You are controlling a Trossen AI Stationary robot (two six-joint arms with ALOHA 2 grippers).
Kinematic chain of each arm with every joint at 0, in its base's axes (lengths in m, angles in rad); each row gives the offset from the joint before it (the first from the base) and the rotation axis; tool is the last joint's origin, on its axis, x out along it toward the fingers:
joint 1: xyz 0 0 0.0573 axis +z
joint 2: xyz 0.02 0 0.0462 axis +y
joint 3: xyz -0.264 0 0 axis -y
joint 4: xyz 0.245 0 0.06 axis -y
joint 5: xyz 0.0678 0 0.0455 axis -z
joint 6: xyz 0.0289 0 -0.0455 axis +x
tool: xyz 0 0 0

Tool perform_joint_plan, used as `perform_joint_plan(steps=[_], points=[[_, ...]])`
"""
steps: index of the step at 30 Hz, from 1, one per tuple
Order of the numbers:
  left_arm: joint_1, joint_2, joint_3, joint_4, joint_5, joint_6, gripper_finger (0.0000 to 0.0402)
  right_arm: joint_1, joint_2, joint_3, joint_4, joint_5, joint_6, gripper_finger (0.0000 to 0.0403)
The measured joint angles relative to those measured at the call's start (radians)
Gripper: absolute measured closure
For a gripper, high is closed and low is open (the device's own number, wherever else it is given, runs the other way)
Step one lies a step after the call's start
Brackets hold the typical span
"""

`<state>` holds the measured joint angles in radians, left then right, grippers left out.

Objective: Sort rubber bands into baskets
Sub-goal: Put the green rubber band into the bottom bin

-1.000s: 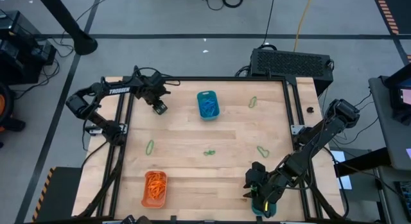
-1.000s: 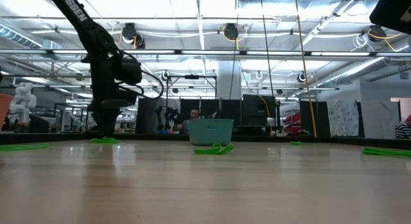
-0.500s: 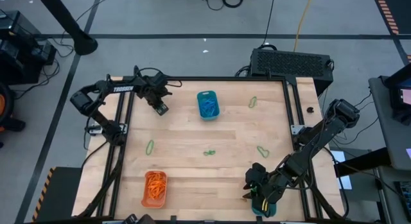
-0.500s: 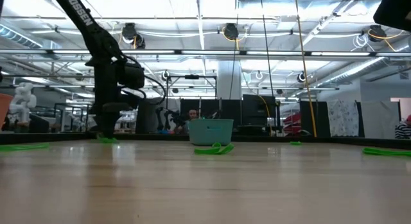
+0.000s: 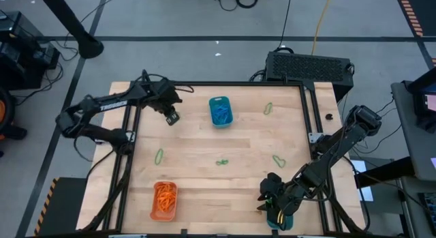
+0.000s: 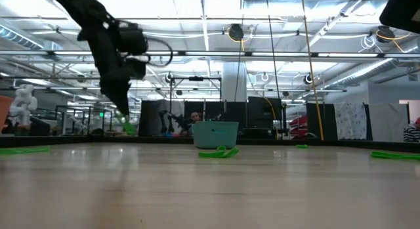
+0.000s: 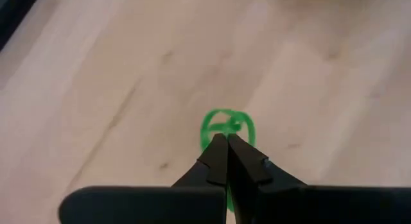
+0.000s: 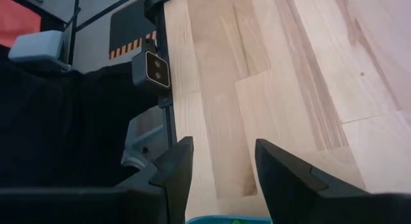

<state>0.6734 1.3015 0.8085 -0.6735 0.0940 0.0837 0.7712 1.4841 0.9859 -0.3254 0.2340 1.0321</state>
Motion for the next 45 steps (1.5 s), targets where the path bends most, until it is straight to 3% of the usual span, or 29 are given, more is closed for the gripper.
perform_joint_plan(steps=[3,7,9,13,14,19,23,26,39,43,45], points=[[-0.050,-0.061,0.000,0.000,0.035,-0.021,0.0400,0.000,0.000,0.000,0.000,0.000,0.000,0.0243],[-0.115,-0.117,0.002,-0.010,0.002,-0.026,0.0401,-0.006,0.000,0.000,0.000,0.000,0.001,0.0243],[-0.141,-0.119,0.002,-0.059,-0.069,-0.025,0.0401,-0.013,0.000,0.000,0.001,0.000,0.002,0.0243],[-0.206,-0.082,-0.001,-0.188,-0.347,-0.020,0.0401,-0.025,0.000,0.000,0.002,0.000,0.002,0.0243],[-0.220,-0.071,-0.006,-0.200,-0.375,-0.022,0.0401,-0.028,0.000,0.000,0.002,-0.001,0.001,0.0243],[-0.244,-0.060,-0.025,-0.063,-0.224,0.005,0.0401,-0.044,0.000,0.000,0.004,-0.006,0.002,0.0243],[-0.248,-0.029,-0.025,-0.086,-0.334,0.029,0.0401,-0.045,0.000,0.000,0.008,-0.007,0.007,0.0243],[-0.242,-0.011,-0.025,-0.080,-0.319,0.029,0.0392,-0.044,0.000,0.000,0.009,-0.014,0.027,0.0243],[-0.242,0.056,-0.025,-0.020,-0.308,0.037,0.0253,-0.044,0.000,0.000,0.009,-0.027,0.030,0.0243],[-0.242,0.055,-0.025,-0.027,-0.292,0.031,0.0232,-0.044,0.000,0.000,0.009,-0.027,0.029,0.0243],[-0.242,0.055,-0.025,-0.043,-0.220,0.036,0.0229,-0.044,0.000,0.000,0.009,-0.027,0.029,0.0243]])
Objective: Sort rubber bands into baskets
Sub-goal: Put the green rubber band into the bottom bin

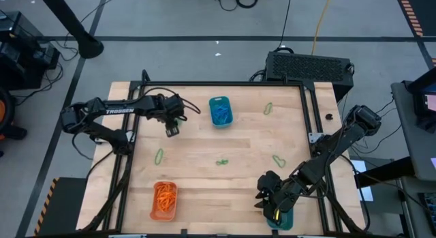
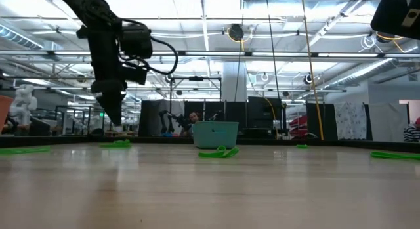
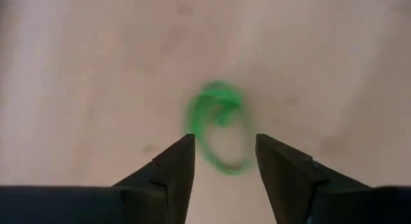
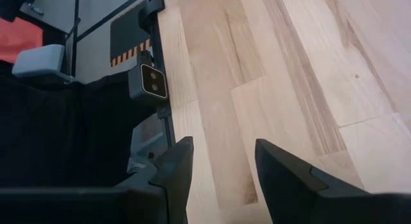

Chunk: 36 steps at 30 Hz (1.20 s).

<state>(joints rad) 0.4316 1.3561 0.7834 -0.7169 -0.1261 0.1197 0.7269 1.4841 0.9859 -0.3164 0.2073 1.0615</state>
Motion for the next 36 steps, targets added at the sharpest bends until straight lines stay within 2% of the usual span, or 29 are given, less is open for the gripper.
perform_joint_plan(steps=[2,3,10,15,24,28,31,34,36], points=[[0.000,0.006,-0.003,-0.001,0.091,0.018,0.0229,0.000,0.000,0.000,0.000,0.000,0.000,0.0243],[-0.002,0.010,-0.005,0.000,0.102,0.021,0.0229,0.000,0.000,0.000,0.000,0.000,0.000,0.0243],[0.017,0.082,-0.039,0.053,0.088,0.026,0.0228,0.000,0.000,0.000,0.000,0.000,-0.003,0.0243],[0.036,0.122,-0.046,0.136,0.020,0.048,0.0228,0.000,0.000,0.000,-0.001,0.000,-0.003,0.0243],[0.058,0.144,-0.046,0.158,0.062,0.081,0.0228,0.000,0.000,0.000,-0.001,-0.004,-0.003,0.0243],[0.070,0.187,-0.043,0.181,0.040,0.100,0.0228,-0.002,0.000,0.000,-0.002,-0.004,-0.006,0.0243],[0.079,0.206,-0.041,0.189,0.077,0.117,0.0229,-0.002,0.000,0.000,-0.001,-0.004,-0.002,0.0243],[0.079,0.208,-0.042,0.188,0.081,0.131,0.0247,-0.001,0.000,0.000,0.000,-0.004,0.000,0.0243],[0.078,0.205,-0.042,0.187,0.079,0.132,0.0280,-0.002,0.000,0.000,0.000,-0.004,0.000,0.0243]])
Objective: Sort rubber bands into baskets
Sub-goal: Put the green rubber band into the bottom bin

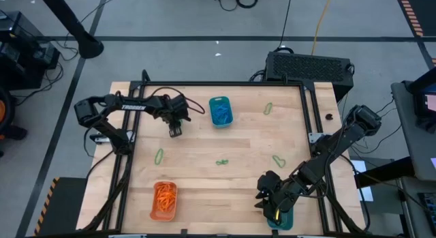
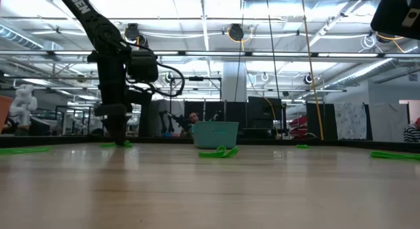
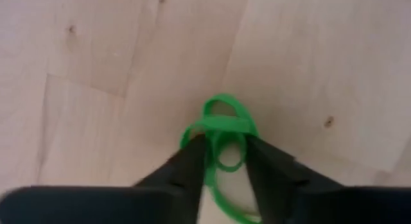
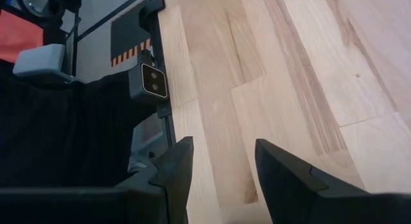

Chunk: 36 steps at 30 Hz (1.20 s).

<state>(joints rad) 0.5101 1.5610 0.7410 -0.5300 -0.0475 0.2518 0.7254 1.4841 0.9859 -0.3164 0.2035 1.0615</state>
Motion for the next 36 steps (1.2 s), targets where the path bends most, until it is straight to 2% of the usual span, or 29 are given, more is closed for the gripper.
perform_joint_plan(steps=[3,5,14,22,26,32,36], points=[[-0.002,-0.009,-0.002,-0.003,0.005,-0.001,0.0359,0.000,0.000,0.000,0.000,0.000,0.000,0.0243],[-0.002,-0.023,-0.004,-0.007,0.002,-0.006,0.0387,0.000,0.000,0.000,0.000,0.000,0.000,0.0243],[-0.028,-0.192,0.000,-0.062,-0.020,-0.009,0.0393,0.000,0.000,0.000,0.000,0.000,0.000,0.0243],[-0.028,-0.324,0.001,-0.085,0.019,-0.030,0.0395,-0.004,0.000,0.000,0.000,0.000,0.000,0.0243],[-0.028,-0.315,-0.014,-0.086,0.018,-0.060,0.0369,-0.012,0.000,0.000,0.001,0.000,0.000,0.0243],[-0.028,-0.264,-0.035,-0.085,0.016,-0.060,0.0290,-0.018,0.000,0.000,0.005,0.000,0.000,0.0243],[-0.028,-0.228,-0.036,-0.084,0.016,-0.060,0.0252,-0.017,0.000,0.000,0.006,0.000,0.007,0.0243]])
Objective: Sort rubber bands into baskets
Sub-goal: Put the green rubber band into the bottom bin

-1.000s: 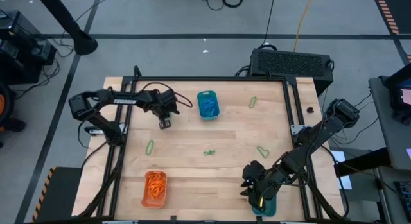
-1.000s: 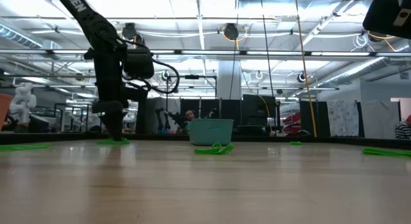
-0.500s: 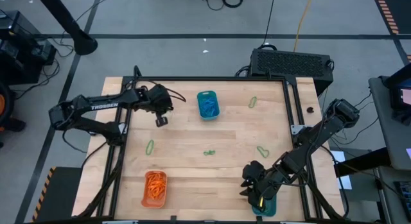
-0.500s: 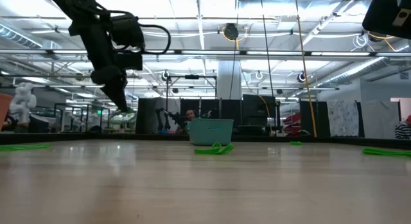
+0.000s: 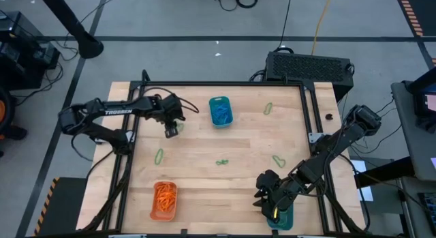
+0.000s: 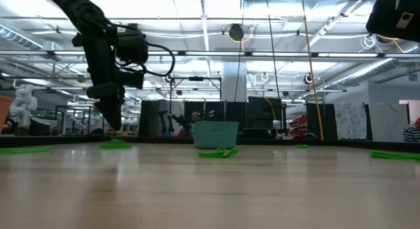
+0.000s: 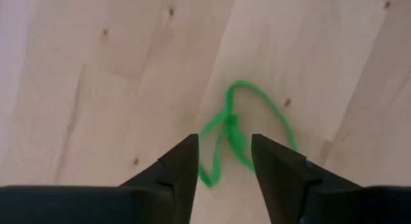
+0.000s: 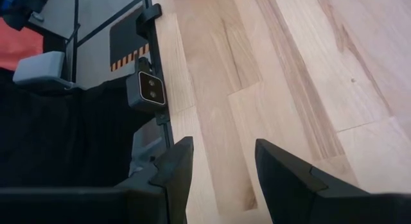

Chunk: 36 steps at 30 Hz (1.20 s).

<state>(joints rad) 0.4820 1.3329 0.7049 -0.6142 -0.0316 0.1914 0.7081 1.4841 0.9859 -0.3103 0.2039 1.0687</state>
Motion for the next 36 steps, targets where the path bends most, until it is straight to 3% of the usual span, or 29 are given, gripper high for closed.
perform_joint_plan(steps=[14,26,36], points=[[0.000,0.044,0.000,0.004,-0.003,-0.001,0.0237,0.000,0.000,0.000,0.000,0.000,0.010,0.0243],[0.003,0.184,0.004,0.044,0.000,0.040,0.0237,0.000,0.000,0.000,-0.001,-0.002,-0.006,0.0243],[0.008,0.143,0.006,0.079,-0.003,0.046,0.0245,0.000,0.000,0.000,-0.005,-0.027,-0.002,0.0243]])
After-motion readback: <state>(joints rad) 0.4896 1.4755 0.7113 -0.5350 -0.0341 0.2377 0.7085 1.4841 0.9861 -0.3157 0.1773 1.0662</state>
